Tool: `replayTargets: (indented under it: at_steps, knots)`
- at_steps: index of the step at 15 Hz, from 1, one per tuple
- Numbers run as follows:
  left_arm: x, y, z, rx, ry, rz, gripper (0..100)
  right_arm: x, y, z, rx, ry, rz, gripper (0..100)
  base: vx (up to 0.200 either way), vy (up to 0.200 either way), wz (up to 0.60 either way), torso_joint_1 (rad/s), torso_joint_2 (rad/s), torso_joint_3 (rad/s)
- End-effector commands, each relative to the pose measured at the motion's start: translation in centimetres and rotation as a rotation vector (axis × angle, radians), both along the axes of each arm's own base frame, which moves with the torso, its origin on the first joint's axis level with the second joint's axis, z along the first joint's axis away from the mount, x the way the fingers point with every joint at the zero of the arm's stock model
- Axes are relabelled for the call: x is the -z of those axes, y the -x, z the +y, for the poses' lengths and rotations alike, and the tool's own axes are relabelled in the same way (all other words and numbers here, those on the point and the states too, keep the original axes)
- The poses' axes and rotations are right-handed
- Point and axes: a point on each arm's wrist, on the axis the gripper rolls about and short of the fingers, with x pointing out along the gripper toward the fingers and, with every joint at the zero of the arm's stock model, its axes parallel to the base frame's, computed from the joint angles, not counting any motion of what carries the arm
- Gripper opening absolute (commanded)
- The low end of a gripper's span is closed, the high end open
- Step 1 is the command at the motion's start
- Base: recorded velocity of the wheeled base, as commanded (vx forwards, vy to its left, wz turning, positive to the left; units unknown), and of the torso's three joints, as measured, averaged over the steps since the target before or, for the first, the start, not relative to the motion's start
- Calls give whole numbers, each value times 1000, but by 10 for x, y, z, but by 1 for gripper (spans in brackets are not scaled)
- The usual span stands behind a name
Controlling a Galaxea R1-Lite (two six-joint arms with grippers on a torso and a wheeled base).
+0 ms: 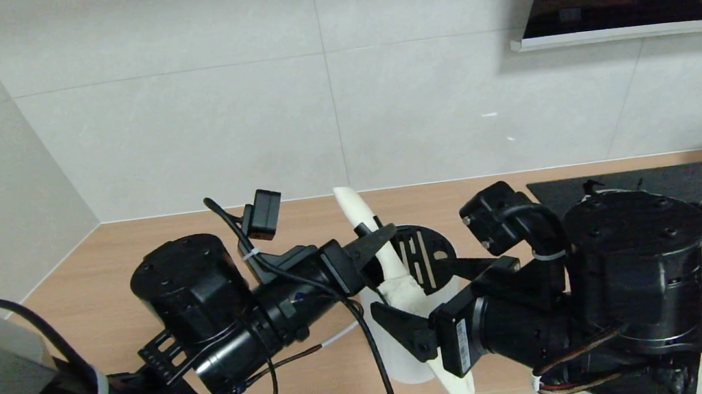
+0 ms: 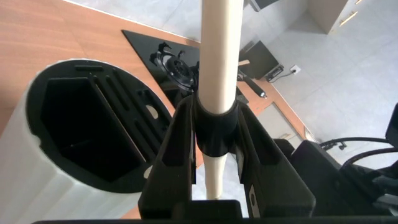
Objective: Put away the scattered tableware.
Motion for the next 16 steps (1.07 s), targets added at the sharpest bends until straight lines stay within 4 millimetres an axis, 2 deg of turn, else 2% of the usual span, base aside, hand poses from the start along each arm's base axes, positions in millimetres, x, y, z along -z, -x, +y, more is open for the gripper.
replayTargets:
  at_steps: [1, 3, 5, 8, 10, 13, 15, 16]
  knots:
    - [-19, 6, 6, 7, 82, -9, 0, -7, -2, -6, 16, -19, -14, 100, 0, 0, 0, 0, 0, 0]
    - [-29, 10, 11, 12, 131, -25, 0, -21, -10, -22, 63, -44, -56, 100, 0, 0, 0, 0, 0, 0]
    - [-27, 13, 13, 13, 136, -57, 0, -32, -13, -33, 96, -73, -80, 100, 0, 0, 0, 0, 0, 0]
    - [-29, 14, 13, 8, 108, -101, 0, -42, -18, -45, 136, -89, -110, 100, 0, 0, 0, 0, 0, 0]
    - [-38, 14, 16, -2, 96, -115, 0, -45, -25, -53, 169, -94, -117, 100, 0, 0, 0, 0, 0, 0]
    - [-67, 11, 23, -101, 70, -139, 0, -46, -29, -57, 191, -95, -122, 100, 0, 0, 0, 0, 0, 0]
    - [-101, 8, 25, -264, 16, -169, 0, -48, -33, -60, 211, -99, -127, 100, 0, 0, 0, 0, 0, 0]
    - [-106, 6, 24, -284, 9, -165, 0, -48, -34, -61, 214, -98, -129, 100, 0, 0, 0, 0, 0, 0]
